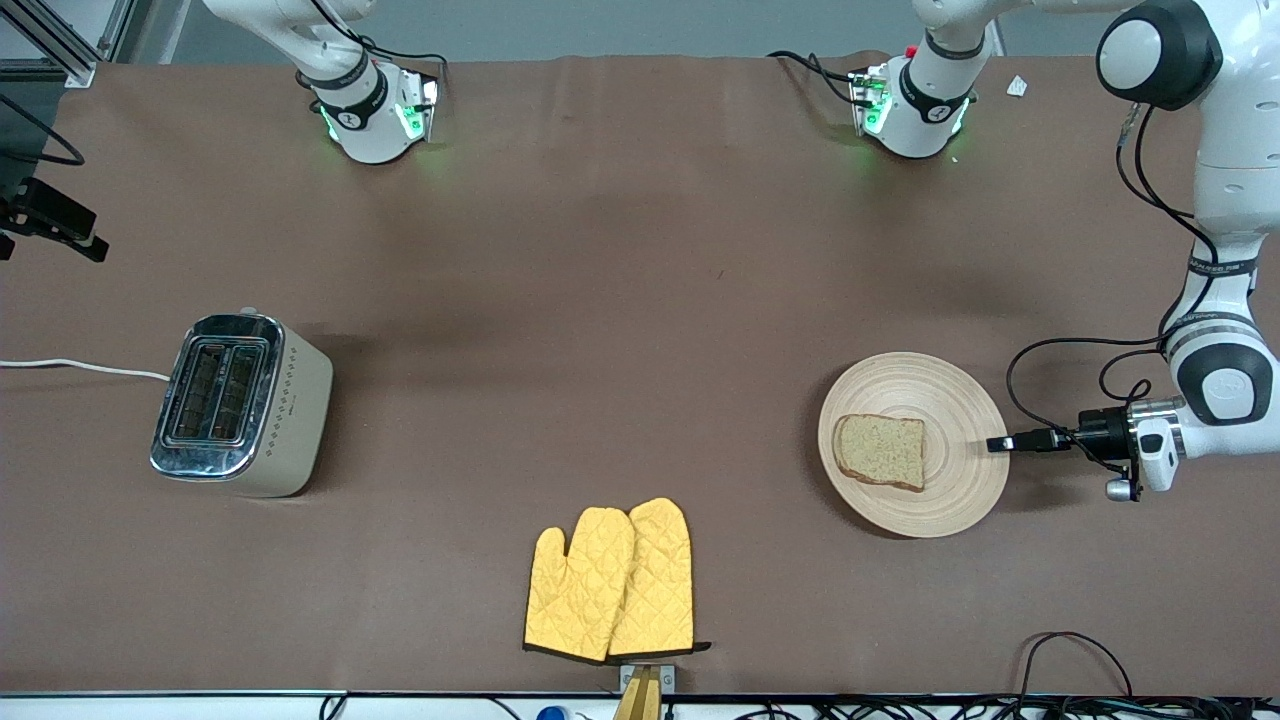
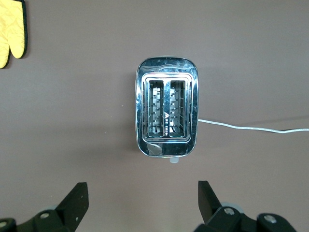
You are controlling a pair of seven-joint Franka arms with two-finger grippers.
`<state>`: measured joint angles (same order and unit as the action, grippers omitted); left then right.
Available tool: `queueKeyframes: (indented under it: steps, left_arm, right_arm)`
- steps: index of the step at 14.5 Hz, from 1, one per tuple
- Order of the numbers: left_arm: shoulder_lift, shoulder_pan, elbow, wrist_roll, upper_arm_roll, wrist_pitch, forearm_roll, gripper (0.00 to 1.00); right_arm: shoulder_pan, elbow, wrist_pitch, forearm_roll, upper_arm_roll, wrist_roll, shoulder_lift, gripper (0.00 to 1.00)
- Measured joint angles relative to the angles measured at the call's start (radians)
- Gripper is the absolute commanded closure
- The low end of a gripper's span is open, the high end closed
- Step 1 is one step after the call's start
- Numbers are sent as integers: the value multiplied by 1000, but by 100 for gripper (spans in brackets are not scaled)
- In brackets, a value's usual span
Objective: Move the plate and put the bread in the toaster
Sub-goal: 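Lower the left gripper against the rim of the wooden plate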
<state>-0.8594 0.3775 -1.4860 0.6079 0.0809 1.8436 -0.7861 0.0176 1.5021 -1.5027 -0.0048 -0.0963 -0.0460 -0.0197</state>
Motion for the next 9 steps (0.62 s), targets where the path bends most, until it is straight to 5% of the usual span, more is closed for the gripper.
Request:
queueKeyframes:
  steps: [4, 9]
  left_arm:
    - [-15, 5, 2, 38, 1, -20, -15, 99]
    - [-14, 9, 16, 120, 17, -34, -22, 100]
  right_arm:
    - [0, 0, 0, 0, 0, 0, 0, 0]
    - [0, 0, 0, 0, 0, 0, 0, 0]
